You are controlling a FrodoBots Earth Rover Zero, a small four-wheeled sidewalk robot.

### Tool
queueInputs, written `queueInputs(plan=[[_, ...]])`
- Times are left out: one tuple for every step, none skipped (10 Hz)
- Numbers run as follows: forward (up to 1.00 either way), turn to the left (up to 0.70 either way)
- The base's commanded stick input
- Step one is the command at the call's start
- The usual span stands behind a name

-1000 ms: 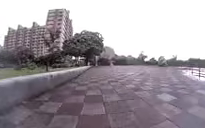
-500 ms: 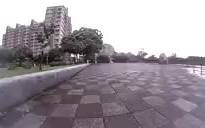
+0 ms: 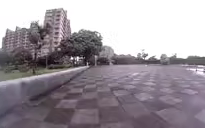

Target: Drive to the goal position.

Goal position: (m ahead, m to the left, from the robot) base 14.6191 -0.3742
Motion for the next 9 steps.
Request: queueInputs(plan=[[1.0, -0.01], [1.0, -0.01], [1.0, -0.01], [1.0, -0.01], [1.0, -0.01], [1.0, -0.01], [1.0, -0.01], [1.0, -0.01], [1.0, -0.01]])
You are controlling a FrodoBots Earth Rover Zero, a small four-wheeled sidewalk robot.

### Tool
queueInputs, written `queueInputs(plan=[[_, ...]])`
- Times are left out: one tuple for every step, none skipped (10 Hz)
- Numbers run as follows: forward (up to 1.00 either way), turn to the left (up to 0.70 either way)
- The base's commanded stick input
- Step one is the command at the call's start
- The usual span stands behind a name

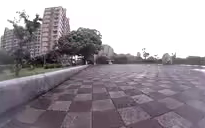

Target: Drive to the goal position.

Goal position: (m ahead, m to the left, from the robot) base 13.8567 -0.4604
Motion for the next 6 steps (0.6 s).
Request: queueInputs(plan=[[1.0, -0.01], [1.0, -0.01], [1.0, -0.01], [1.0, -0.01], [1.0, -0.01], [1.0, -0.01]])
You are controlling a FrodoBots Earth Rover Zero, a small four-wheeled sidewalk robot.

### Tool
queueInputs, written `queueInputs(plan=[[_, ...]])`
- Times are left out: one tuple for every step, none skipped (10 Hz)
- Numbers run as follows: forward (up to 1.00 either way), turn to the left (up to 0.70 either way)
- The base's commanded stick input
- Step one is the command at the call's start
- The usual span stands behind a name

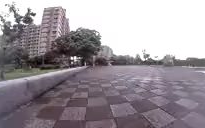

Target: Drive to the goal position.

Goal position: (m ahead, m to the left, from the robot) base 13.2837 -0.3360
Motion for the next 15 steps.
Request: queueInputs(plan=[[1.0, -0.01], [1.0, -0.01], [1.0, -0.01], [1.0, -0.01], [1.0, -0.01], [1.0, -0.01], [1.0, -0.01], [1.0, -0.01], [1.0, -0.01], [1.0, -0.01], [1.0, -0.01], [1.0, -0.01], [1.0, -0.01], [1.0, -0.01], [1.0, -0.01]])
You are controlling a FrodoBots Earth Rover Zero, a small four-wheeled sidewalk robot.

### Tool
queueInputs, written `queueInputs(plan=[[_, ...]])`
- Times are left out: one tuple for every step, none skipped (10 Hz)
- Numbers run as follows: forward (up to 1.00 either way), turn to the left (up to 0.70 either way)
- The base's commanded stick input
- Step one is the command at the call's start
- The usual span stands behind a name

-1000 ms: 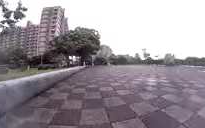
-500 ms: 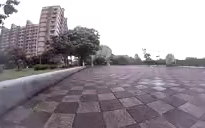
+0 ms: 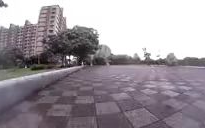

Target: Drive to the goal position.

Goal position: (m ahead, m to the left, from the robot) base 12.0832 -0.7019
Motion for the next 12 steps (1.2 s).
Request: queueInputs(plan=[[1.0, -0.01], [1.0, -0.01], [1.0, -0.01], [1.0, -0.01], [1.0, -0.01], [1.0, -0.01], [1.0, -0.01], [1.0, -0.01], [1.0, -0.01], [1.0, -0.01], [1.0, -0.01], [1.0, -0.01]])
